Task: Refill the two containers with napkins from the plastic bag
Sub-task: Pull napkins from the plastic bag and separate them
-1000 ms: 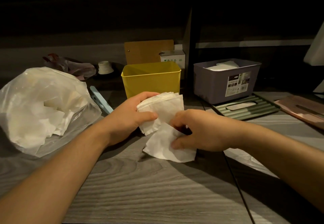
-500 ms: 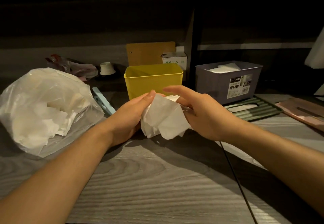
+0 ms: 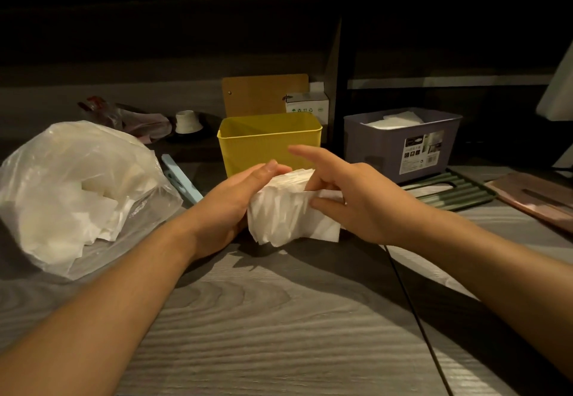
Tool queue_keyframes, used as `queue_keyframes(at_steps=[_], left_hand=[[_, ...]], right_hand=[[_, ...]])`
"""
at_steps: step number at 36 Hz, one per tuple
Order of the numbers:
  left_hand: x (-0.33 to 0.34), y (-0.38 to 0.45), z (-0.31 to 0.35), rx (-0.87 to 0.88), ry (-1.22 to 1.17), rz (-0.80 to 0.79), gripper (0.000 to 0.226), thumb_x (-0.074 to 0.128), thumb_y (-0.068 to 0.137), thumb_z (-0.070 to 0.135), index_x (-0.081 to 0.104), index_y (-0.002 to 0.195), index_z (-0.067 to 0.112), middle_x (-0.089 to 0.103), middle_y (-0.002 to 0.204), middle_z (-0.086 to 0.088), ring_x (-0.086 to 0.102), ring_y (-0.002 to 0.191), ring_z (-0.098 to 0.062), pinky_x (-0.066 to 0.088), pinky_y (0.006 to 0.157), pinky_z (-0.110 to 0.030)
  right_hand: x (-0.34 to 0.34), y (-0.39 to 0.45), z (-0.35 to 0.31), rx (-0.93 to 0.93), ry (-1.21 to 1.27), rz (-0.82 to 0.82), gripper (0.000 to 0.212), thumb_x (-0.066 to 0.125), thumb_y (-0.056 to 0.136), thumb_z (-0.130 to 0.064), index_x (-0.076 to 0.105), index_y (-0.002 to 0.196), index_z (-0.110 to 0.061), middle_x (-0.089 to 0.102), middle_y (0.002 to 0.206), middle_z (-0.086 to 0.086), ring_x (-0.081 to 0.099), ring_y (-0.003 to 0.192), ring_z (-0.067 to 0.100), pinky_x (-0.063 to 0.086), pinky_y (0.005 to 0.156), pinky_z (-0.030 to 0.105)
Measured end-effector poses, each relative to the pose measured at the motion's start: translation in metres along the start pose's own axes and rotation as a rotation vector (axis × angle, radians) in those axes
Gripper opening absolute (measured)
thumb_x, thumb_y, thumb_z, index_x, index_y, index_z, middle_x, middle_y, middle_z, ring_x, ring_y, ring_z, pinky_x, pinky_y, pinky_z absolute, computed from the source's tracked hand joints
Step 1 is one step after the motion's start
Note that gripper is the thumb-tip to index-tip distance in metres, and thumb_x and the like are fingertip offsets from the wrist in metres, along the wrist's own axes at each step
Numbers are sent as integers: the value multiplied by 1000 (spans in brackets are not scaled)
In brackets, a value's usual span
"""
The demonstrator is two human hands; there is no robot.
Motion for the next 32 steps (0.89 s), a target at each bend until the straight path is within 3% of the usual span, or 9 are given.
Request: queue_keyframes(at_steps=[3, 6, 13, 16, 21, 24, 26, 29, 32], left_hand=[[1, -1, 1, 17, 0, -1, 45, 47, 85, 60, 69, 116, 37, 74, 110, 13, 71, 104, -12, 51, 104, -45], [1, 0, 2, 13, -8, 3, 37, 45, 86, 59, 70, 106, 41, 76, 103, 12, 71, 100, -15, 52, 98, -44], [1, 1, 1, 22, -4, -20, 27, 41, 101, 48, 67, 106, 47, 74, 103, 22, 70, 98, -3, 52, 93, -34], [2, 1, 2, 46, 45, -49, 35, 44, 92, 54, 64, 118, 43, 72, 100, 29, 68, 92, 7, 50, 85, -26], [2, 3, 1, 129, 233, -73, 61, 67, 84, 63, 46, 140, 49, 46, 129, 39, 42, 109, 22, 36, 83, -12], [0, 4, 1, 177, 326, -36, 62, 73, 91, 30, 44, 143, 47, 45, 139, 30, 40, 112, 24, 39, 79, -6], [-2, 4, 1, 196, 348, -12, 63, 66, 93, 9, 46, 141, 46, 49, 137, 26, 48, 110, 19, 45, 76, -7], [-4, 3, 1, 192, 309, -1, 63, 61, 92, 1, 50, 135, 46, 55, 130, 20, 61, 102, 5, 57, 78, -18], [-4, 4, 2, 211, 260, 7, 62, 61, 92, -2, 53, 132, 44, 60, 126, 14, 65, 102, -3, 60, 85, -29]], right_hand=[[0, 1, -2, -41, 10, 33, 73, 59, 99, -11, 21, 156, -38, 63, 108, -15, 62, 104, 7, 49, 95, 19], [-1, 0, -3, -82, 43, 36, 70, 57, 99, -10, 25, 154, -39, 64, 109, -14, 61, 105, 3, 45, 91, 7], [4, 1, -4, -99, 40, 38, 67, 56, 100, -6, 29, 153, -37, 61, 107, -21, 56, 105, -5, 41, 89, 1], [4, 5, -2, -51, 19, 94, 65, 57, 100, -10, 31, 153, -37, 58, 112, -21, 53, 105, -5, 39, 88, 3], [2, 9, 2, -32, -14, 199, 64, 63, 96, -10, 38, 150, -34, 52, 112, -22, 50, 90, -11, 39, 84, 6], [5, 9, 4, -39, -16, 224, 62, 65, 95, -10, 42, 148, -33, 50, 116, -22, 50, 92, -10, 39, 85, 7], [5, 9, 7, -38, -1, 238, 63, 67, 94, -11, 43, 147, -34, 47, 125, -17, 47, 109, -4, 40, 94, 14], [4, 7, 15, 30, 90, 215, 75, 73, 90, -18, 33, 150, -39, 35, 147, -13, 32, 135, 6, 30, 105, 19], [10, 4, 23, 118, 298, 107, 86, 76, 88, -19, 23, 152, -44, 37, 150, -13, 37, 133, 1, 37, 104, 16]])
Point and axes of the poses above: each hand's wrist, its own y-axis towards the middle knuckle, its own x-axis out of the palm, z = x × y, the point moved 6 cm from there along y, towards the middle knuckle
